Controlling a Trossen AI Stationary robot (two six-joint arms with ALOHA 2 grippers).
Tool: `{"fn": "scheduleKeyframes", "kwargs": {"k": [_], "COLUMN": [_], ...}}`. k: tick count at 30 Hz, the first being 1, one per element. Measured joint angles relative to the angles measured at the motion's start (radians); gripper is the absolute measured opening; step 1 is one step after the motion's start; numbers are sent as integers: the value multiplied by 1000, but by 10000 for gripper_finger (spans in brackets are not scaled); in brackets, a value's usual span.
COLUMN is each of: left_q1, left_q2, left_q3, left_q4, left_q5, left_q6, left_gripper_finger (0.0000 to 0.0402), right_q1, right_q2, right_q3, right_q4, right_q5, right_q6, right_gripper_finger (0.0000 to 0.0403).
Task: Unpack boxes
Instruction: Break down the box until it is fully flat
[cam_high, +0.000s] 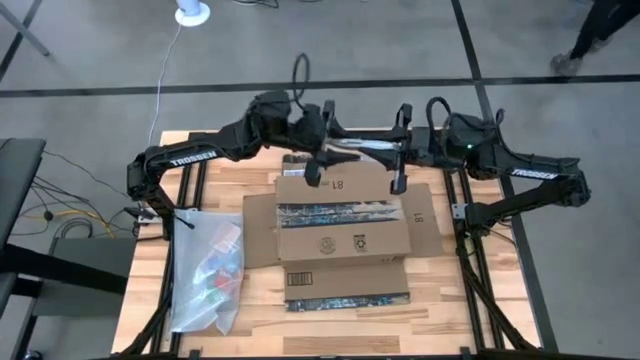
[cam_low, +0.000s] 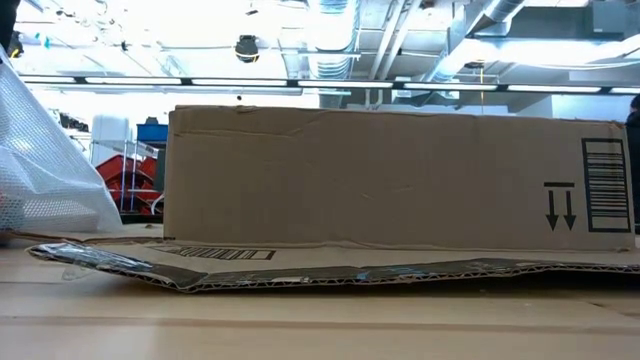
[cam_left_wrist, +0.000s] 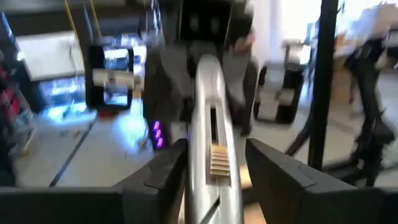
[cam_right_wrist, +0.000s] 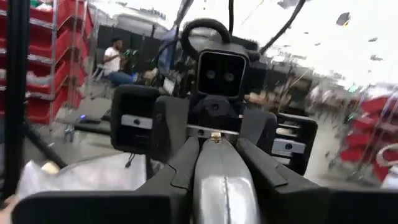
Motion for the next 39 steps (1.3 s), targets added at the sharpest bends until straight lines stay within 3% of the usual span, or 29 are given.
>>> {"fn": "scheduleKeyframes", "kwargs": {"k": [10,18,22,29,39], "left_q1": [-4,-58,-99,-157,-192], "left_q2": [-90,-120,-113,-118,-113], "left_q3": [0,-1,-94,-346,-380], "left_q4": [-311,-884,-1017,-984,-960], "left_q5": [-126,-346,-422,-426,-504], "left_q6": [50,1,-42,-118,-142], "left_gripper_finger": [144,141,141,141,141], "right_q1": [-19,-26,-25,-25,-23], "right_q2": [-28,1,70,192,277], "right_q3": [0,-2,-2,-3,-2], "right_q4": [-164,-337,-360,-338,-271], "right_q5": [4,-47,-107,-177,-221], "right_q6": [21,69,64,57,72], "right_gripper_finger": [64,64,64,64,64]}}
